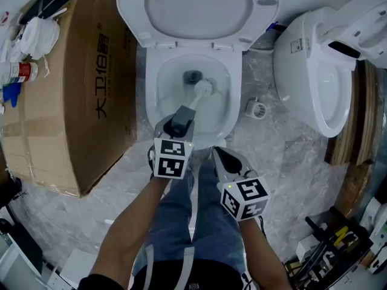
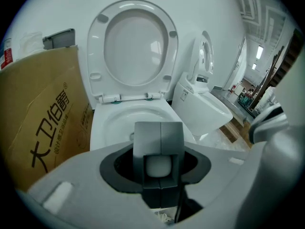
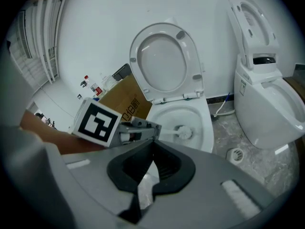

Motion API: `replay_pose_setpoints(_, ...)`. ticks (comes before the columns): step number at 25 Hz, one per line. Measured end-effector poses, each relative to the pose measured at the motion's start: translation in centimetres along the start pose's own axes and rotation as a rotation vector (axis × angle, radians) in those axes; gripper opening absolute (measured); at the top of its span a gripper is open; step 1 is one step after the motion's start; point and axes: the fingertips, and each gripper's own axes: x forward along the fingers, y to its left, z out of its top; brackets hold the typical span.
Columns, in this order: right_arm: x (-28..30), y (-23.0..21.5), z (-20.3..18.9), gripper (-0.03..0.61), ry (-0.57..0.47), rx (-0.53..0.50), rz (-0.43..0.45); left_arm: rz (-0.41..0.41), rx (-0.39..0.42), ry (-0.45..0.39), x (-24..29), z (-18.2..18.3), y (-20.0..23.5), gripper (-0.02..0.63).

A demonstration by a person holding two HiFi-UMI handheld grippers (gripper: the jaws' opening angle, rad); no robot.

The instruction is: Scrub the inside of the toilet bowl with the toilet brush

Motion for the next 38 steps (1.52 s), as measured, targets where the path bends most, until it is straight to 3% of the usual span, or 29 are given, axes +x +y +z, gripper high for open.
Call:
replay_pose_setpoints(11, 0.9, 1.6, 1.0, -0.002, -0.039, -0.007, 0.033, 0.047, 0.076, 0.004, 2.7, 2.3, 3.5, 0.174)
replay_pose_setpoints(22, 2.0, 3.3, 1.3, -0.002, -0.038, -0.019, 0.06, 0.086, 0.067, 0.031, -0.4, -0.3, 6.1, 0.175)
replay_pose_setpoints(34, 2.2, 3.9, 2.2, -0.002, -0.034, -0.018, 0.058, 0.023, 0.063, 0.083, -2.5, -4.8, 2.4, 0.173)
replay_pose_setpoints(38, 1.8, 3.4, 2.1, -0.002, -0.028, -0.02, 0.049, -0.004, 0.075, 0.076, -2.3, -4.7, 0.3, 0.173)
